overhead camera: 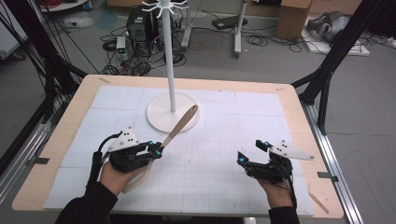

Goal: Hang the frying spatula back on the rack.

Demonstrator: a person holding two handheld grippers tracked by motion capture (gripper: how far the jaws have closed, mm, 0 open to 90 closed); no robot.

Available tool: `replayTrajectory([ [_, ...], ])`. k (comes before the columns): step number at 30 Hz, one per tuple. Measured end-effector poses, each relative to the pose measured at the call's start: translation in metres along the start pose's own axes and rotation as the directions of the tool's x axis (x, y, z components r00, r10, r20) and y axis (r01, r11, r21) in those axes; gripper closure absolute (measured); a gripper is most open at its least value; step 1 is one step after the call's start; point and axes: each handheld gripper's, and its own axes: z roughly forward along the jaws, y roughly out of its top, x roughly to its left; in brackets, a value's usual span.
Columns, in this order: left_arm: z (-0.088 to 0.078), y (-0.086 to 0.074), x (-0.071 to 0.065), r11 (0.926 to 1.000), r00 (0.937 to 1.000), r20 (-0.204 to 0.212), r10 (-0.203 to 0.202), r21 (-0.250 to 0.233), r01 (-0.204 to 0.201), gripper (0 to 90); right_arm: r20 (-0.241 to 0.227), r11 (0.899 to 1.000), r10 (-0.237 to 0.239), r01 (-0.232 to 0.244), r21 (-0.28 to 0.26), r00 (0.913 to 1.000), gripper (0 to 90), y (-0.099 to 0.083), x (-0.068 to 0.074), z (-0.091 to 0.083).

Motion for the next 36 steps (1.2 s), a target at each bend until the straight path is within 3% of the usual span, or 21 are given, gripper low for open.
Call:
replayTrajectory([
  [3,-0.003,-0.001,-0.003,0.9996,0.9999,-0.009,0.008,-0.028,-0.008,77.7,-0.062,1.000,-0.017,0.015,-0.021,0.9979,15.7,0.017,0.019,0.019],
  [6,-0.004,-0.003,-0.006,0.9984,0.9998,-0.005,0.017,-0.055,-0.017,77.8,-0.085,0.999,-0.037,0.035,-0.027,0.9957,15.8,0.026,0.031,0.031],
  [9,-0.005,-0.003,-0.007,0.9976,0.9998,-0.002,0.021,-0.066,-0.021,77.8,-0.138,0.997,-0.071,0.068,-0.026,0.9878,15.8,0.041,0.048,0.046],
  [11,-0.006,-0.002,-0.009,0.9967,0.9998,0.004,0.018,-0.079,-0.018,77.7,-0.189,0.995,-0.097,0.092,-0.037,0.9771,15.8,0.055,0.063,0.060],
  [16,-0.006,-0.002,-0.011,0.9952,0.9994,0.002,0.034,-0.091,-0.033,77.7,-0.229,0.993,-0.115,0.108,-0.044,0.9665,15.8,0.072,0.077,0.074],
  [17,-0.007,-0.002,-0.012,0.9945,0.9992,0.002,0.040,-0.097,-0.039,77.7,-0.249,0.993,-0.119,0.111,-0.044,0.9611,15.8,0.079,0.082,0.081],
  [24,-0.007,-0.001,-0.015,0.9924,0.9980,0.004,0.063,-0.107,-0.062,77.7,-0.282,0.993,-0.117,0.107,-0.050,0.9523,17.5,0.092,0.093,0.093],
  [29,-0.007,-0.001,-0.016,0.9914,0.9973,0.006,0.074,-0.109,-0.072,77.7,-0.306,0.993,-0.113,0.098,-0.063,0.9453,23.6,0.095,0.098,0.096],
  [36,-0.006,0.000,-0.019,0.9909,0.9968,0.008,0.079,-0.110,-0.078,77.6,-0.312,0.993,-0.105,0.085,-0.077,0.9441,25.4,0.100,0.101,0.095],
])
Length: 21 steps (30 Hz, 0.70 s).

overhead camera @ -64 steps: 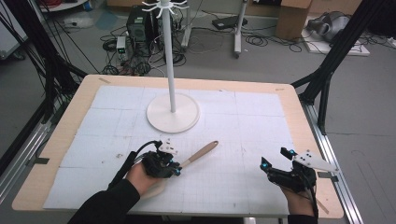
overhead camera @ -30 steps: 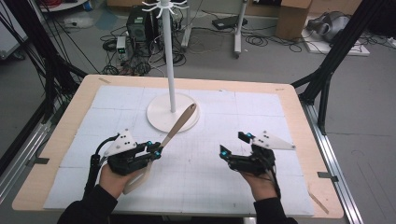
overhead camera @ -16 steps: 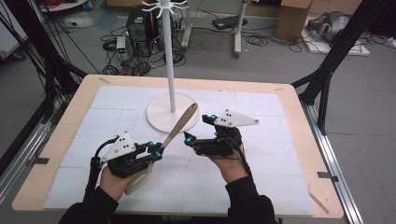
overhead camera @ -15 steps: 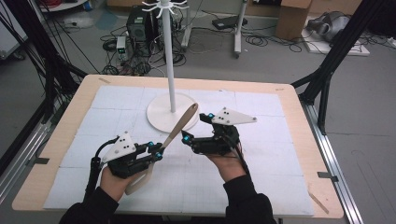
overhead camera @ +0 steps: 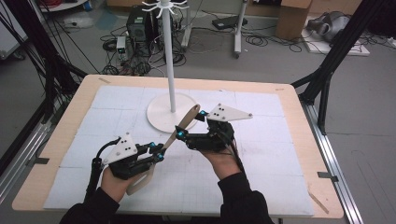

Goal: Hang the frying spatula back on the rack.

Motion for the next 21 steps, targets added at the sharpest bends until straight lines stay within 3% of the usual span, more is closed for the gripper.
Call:
replayTrajectory([
  [10,-0.003,0.003,-0.003,0.9998,0.9999,-0.007,0.012,-0.014,-0.012,77.7,-0.013,0.999,-0.021,0.021,-0.026,0.9997,40.0,0.013,0.006,0.000],
  [11,-0.005,0.004,-0.003,0.9997,0.9998,-0.011,0.018,-0.017,-0.018,77.6,-0.018,0.999,-0.024,0.024,-0.029,0.9995,48.4,0.017,0.008,0.000],
  [12,-0.005,0.004,-0.003,0.9997,0.9998,-0.011,0.018,-0.017,-0.018,77.6,-0.018,0.999,-0.024,0.024,-0.029,0.9995,48.4,0.017,0.008,0.000],
  [13,-0.005,0.004,-0.003,0.9996,0.9998,-0.010,0.018,-0.021,-0.019,77.6,-0.022,0.999,-0.034,0.033,-0.037,0.9992,57.3,0.020,0.010,-0.002],
  [21,-0.008,0.006,-0.003,0.9988,0.9997,0.011,0.021,-0.044,-0.020,77.6,-0.067,0.998,-0.038,0.034,-0.060,0.9970,61.6,0.025,0.014,-0.004],
])
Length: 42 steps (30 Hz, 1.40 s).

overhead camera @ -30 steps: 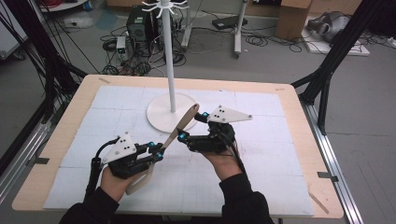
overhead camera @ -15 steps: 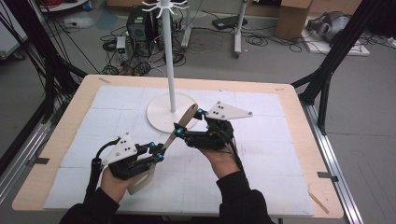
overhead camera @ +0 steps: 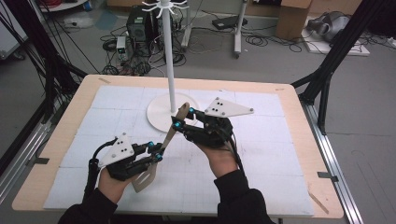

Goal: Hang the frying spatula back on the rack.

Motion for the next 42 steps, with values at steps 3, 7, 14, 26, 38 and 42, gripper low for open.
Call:
replayTrajectory([
  [3,-0.001,0.000,0.001,1.0000,0.9999,0.015,-0.005,-0.008,0.005,77.5,-0.017,1.000,0.006,-0.007,-0.007,0.9998,62.4,0.002,0.001,-0.001],
  [7,-0.001,0.001,0.002,0.9999,0.9993,0.037,-0.007,-0.009,0.007,77.4,-0.040,1.000,-0.010,0.011,0.006,0.9992,63.5,0.006,0.003,-0.001],
  [14,-0.001,0.001,0.002,0.9991,0.9966,0.083,-0.005,-0.042,0.008,77.0,-0.122,0.997,-0.072,0.074,0.007,0.9899,68.6,0.020,0.017,0.000],
  [26,-0.008,0.006,0.010,0.9885,0.9751,0.219,-0.031,-0.138,0.063,63.0,-0.223,0.990,-0.132,0.139,0.016,0.9659,71.5,0.037,0.031,0.000],
  [38,-0.006,0.007,0.015,0.9857,0.9372,0.348,-0.018,-0.151,0.075,54.4,-0.389,0.992,-0.114,0.127,0.008,0.9140,71.6,0.036,0.019,0.001],
  [42,-0.004,0.006,0.013,0.9861,0.9120,0.410,-0.018,-0.143,0.084,58.7,-0.471,0.993,-0.106,0.122,0.003,0.8757,71.6,0.035,0.013,0.003],
])
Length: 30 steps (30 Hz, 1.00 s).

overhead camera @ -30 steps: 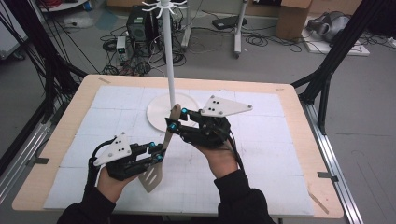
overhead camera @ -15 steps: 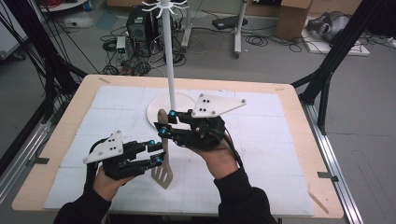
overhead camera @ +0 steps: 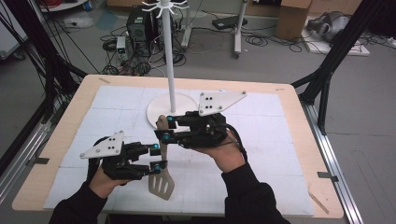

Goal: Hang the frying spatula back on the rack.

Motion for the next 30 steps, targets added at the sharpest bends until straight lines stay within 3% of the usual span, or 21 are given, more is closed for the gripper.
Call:
replayTrajectory([
  [7,0.001,0.000,0.001,0.9999,0.9994,0.030,-0.015,-0.004,0.015,59.7,-0.054,1.000,0.000,0.000,0.000,0.9986,71.6,-0.002,-0.003,-0.001],
  [10,0.002,-0.001,0.001,0.9998,0.9991,0.037,-0.020,-0.009,0.020,66.0,-0.081,1.000,0.004,-0.005,-0.003,0.9967,71.6,-0.002,-0.003,0.000],
  [11,0.002,-0.001,0.001,0.9998,0.9991,0.038,-0.020,-0.006,0.020,66.0,-0.081,1.000,0.004,-0.005,-0.003,0.9967,71.6,-0.002,-0.003,0.000],
  [12,0.003,-0.001,0.001,0.9998,0.9990,0.040,-0.021,-0.005,0.021,73.3,-0.083,1.000,0.003,-0.003,-0.002,0.9965,71.6,-0.003,-0.004,0.000],
  [19,0.004,-0.001,0.000,0.9995,0.9995,0.017,-0.026,0.020,0.026,77.6,-0.082,1.000,0.021,-0.021,-0.007,0.9964,71.3,-0.008,-0.007,-0.001],
  [20,0.004,-0.001,0.000,0.9992,0.9993,0.010,-0.035,0.019,0.035,77.8,-0.053,0.999,0.042,-0.044,-0.023,0.9977,68.3,-0.011,-0.007,-0.004],
  [21,0.004,-0.001,0.000,0.9989,0.9991,-0.003,-0.041,0.021,0.041,77.8,-0.053,0.999,0.042,-0.044,-0.023,0.9977,68.3,-0.011,-0.007,-0.004],
  [24,0.004,0.000,0.000,0.9979,0.9973,-0.044,-0.059,0.025,0.060,78.0,0.054,0.997,0.057,-0.054,-0.063,0.9969,41.3,-0.015,-0.004,-0.013],
  [26,0.003,0.000,0.001,0.9977,0.9961,-0.065,-0.059,0.030,0.061,78.1,0.070,0.996,0.052,-0.047,-0.076,0.9962,36.8,-0.017,-0.003,-0.017],
  [29,0.002,0.001,0.002,0.9973,0.9938,-0.094,-0.060,0.037,0.063,78.1,0.154,0.993,0.083,-0.068,-0.100,0.9846,25.7,-0.026,0.001,-0.032],
  [30,0.002,0.001,0.003,0.9972,0.9917,-0.112,-0.063,0.034,0.067,78.1,0.217,0.993,0.081,-0.061,-0.097,0.9727,23.8,-0.035,0.005,-0.046],
])
